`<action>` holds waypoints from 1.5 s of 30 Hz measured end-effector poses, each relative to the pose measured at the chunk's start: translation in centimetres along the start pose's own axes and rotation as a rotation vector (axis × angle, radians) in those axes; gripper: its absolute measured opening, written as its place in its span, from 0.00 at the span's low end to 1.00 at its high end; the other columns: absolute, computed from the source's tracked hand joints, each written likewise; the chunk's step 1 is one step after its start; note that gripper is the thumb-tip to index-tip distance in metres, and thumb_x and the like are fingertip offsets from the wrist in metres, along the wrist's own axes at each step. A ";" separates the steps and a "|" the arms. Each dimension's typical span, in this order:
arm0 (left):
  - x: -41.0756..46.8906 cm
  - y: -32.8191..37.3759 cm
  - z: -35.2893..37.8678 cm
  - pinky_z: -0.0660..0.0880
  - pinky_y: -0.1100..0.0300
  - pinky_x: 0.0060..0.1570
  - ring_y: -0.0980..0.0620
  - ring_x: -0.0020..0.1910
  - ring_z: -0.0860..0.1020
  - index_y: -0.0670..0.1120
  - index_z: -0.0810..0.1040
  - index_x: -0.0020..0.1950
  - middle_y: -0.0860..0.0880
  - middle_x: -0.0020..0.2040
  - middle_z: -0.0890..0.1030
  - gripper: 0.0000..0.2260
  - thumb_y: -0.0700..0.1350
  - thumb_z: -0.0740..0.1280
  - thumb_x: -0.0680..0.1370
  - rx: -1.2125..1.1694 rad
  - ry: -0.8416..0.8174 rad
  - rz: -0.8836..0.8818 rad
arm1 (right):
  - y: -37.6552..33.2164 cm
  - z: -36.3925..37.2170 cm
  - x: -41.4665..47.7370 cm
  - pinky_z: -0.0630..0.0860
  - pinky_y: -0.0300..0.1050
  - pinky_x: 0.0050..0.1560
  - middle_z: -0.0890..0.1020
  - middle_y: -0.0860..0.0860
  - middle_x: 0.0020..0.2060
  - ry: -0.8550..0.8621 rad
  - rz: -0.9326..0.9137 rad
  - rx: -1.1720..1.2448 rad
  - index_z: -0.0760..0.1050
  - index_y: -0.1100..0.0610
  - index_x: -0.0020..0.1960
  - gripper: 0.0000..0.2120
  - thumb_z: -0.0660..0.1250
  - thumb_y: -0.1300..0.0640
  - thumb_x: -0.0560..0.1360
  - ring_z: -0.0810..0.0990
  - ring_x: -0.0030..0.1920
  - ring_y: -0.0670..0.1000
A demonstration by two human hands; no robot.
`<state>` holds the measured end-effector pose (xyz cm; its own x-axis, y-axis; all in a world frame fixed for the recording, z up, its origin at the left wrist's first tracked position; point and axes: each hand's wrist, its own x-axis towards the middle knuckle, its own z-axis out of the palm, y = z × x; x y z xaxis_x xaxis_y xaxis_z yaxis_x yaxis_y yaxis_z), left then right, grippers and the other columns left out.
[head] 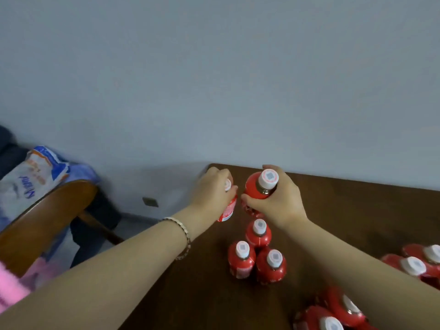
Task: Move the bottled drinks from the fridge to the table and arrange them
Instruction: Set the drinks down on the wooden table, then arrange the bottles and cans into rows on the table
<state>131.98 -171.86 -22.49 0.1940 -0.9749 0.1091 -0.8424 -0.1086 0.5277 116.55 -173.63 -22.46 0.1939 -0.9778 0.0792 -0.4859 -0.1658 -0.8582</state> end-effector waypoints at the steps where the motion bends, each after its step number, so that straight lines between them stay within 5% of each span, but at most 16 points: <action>1: 1.6 -1.3 1.0 0.73 0.55 0.48 0.45 0.49 0.75 0.43 0.76 0.48 0.45 0.49 0.73 0.07 0.47 0.67 0.76 0.018 -0.032 0.001 | 0.4 1.1 1.5 0.69 0.34 0.52 0.77 0.44 0.51 0.002 0.038 -0.004 0.69 0.48 0.61 0.33 0.80 0.55 0.60 0.75 0.52 0.44; 4: 5.4 -5.0 4.2 0.71 0.55 0.47 0.46 0.51 0.75 0.44 0.76 0.49 0.46 0.52 0.73 0.08 0.48 0.66 0.77 0.078 -0.133 -0.003 | 2.8 4.1 5.5 0.69 0.36 0.56 0.75 0.43 0.52 -0.047 0.129 -0.055 0.67 0.50 0.66 0.38 0.80 0.55 0.60 0.73 0.54 0.43; 7: 7.3 -8.0 7.3 0.73 0.56 0.49 0.47 0.51 0.75 0.44 0.76 0.50 0.47 0.52 0.73 0.07 0.47 0.67 0.76 0.043 -0.187 0.009 | 5.4 6.7 7.6 0.68 0.35 0.51 0.76 0.43 0.48 -0.092 0.248 -0.114 0.70 0.49 0.60 0.31 0.80 0.54 0.61 0.75 0.52 0.44; 11: 9.4 -11.1 9.9 0.71 0.60 0.46 0.49 0.49 0.74 0.45 0.76 0.48 0.50 0.47 0.72 0.07 0.47 0.68 0.75 -0.074 -0.132 0.043 | 9.0 10.1 9.5 0.68 0.37 0.53 0.76 0.45 0.51 -0.104 0.379 -0.110 0.71 0.51 0.61 0.32 0.80 0.55 0.60 0.75 0.55 0.46; 15: 9.7 -11.9 10.0 0.74 0.59 0.54 0.53 0.58 0.74 0.49 0.73 0.62 0.52 0.57 0.76 0.15 0.53 0.64 0.77 -0.212 -0.129 0.104 | 10.1 11.3 10.8 0.69 0.40 0.57 0.75 0.50 0.61 -0.207 0.448 -0.055 0.66 0.51 0.67 0.33 0.76 0.51 0.66 0.74 0.60 0.49; 19: 9.4 -13.5 10.0 0.72 0.55 0.57 0.50 0.64 0.70 0.54 0.67 0.68 0.52 0.64 0.71 0.24 0.62 0.61 0.75 -0.401 -0.180 -0.293 | 9.3 11.3 10.8 0.74 0.49 0.54 0.72 0.49 0.63 -0.290 0.694 0.227 0.59 0.44 0.71 0.34 0.66 0.36 0.69 0.73 0.61 0.53; 22: 9.4 -13.5 10.7 0.72 0.49 0.57 0.45 0.65 0.69 0.57 0.61 0.71 0.51 0.65 0.68 0.29 0.66 0.61 0.73 -0.834 -0.492 -0.679 | 9.4 10.8 11.2 0.74 0.46 0.50 0.73 0.48 0.55 -0.280 0.674 0.021 0.62 0.46 0.69 0.28 0.58 0.35 0.74 0.74 0.54 0.51; 24: 9.3 -13.3 11.3 0.77 0.47 0.54 0.43 0.63 0.72 0.58 0.61 0.71 0.50 0.65 0.69 0.30 0.65 0.63 0.72 -0.971 -0.503 -0.742 | 9.4 10.8 11.2 0.75 0.45 0.46 0.73 0.49 0.53 -0.276 0.648 -0.084 0.62 0.48 0.69 0.28 0.56 0.35 0.74 0.75 0.51 0.52; 29: 10.1 -13.7 11.6 0.78 0.49 0.52 0.44 0.60 0.74 0.56 0.65 0.65 0.48 0.63 0.71 0.23 0.63 0.64 0.73 -0.994 -0.504 -0.710 | 9.1 11.1 10.8 0.80 0.48 0.50 0.74 0.51 0.53 -0.263 0.666 -0.017 0.63 0.51 0.64 0.26 0.59 0.35 0.74 0.79 0.51 0.54; 35: 10.3 -13.4 10.9 0.78 0.52 0.47 0.42 0.62 0.73 0.57 0.61 0.69 0.46 0.68 0.68 0.28 0.67 0.60 0.73 -0.887 -0.577 -0.708 | 8.5 10.8 10.2 0.76 0.44 0.47 0.75 0.52 0.55 -0.269 0.669 -0.052 0.61 0.54 0.68 0.33 0.59 0.33 0.72 0.78 0.53 0.53; 37: 10.0 -12.6 10.9 0.74 0.45 0.56 0.39 0.67 0.69 0.55 0.55 0.75 0.44 0.72 0.64 0.35 0.69 0.59 0.72 -0.789 -0.474 -0.766 | 8.0 10.1 9.9 0.72 0.46 0.51 0.74 0.54 0.60 -0.286 0.615 -0.148 0.56 0.54 0.73 0.36 0.56 0.33 0.74 0.76 0.55 0.54; 39: 8.4 -11.2 10.6 0.68 0.45 0.62 0.39 0.70 0.65 0.48 0.53 0.76 0.42 0.74 0.61 0.37 0.66 0.59 0.74 -0.616 -0.198 -0.783 | 7.0 8.5 8.9 0.70 0.44 0.50 0.76 0.55 0.57 -0.212 0.548 -0.168 0.52 0.54 0.75 0.36 0.54 0.35 0.75 0.76 0.46 0.51; 42: 4.2 -9.4 9.4 0.68 0.54 0.60 0.45 0.67 0.67 0.47 0.62 0.71 0.45 0.69 0.63 0.28 0.60 0.62 0.76 -0.427 0.080 -0.482 | 6.7 5.8 5.7 0.69 0.41 0.47 0.75 0.52 0.53 -0.168 0.489 -0.177 0.59 0.53 0.72 0.29 0.60 0.40 0.76 0.74 0.42 0.47; 45: -0.1 -8.2 8.6 0.71 0.64 0.53 0.56 0.55 0.73 0.55 0.67 0.63 0.53 0.62 0.66 0.19 0.56 0.66 0.75 -0.450 -0.311 -0.143 | 8.1 4.3 1.6 0.72 0.43 0.56 0.73 0.52 0.64 -0.389 0.431 -0.323 0.62 0.47 0.71 0.28 0.66 0.45 0.74 0.76 0.58 0.51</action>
<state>134.52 -172.52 -34.02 0.0757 -0.9753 -0.2073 -0.5078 -0.2166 0.8338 116.61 -175.97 -31.52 0.1888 -0.8579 -0.4779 -0.8079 0.1410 -0.5722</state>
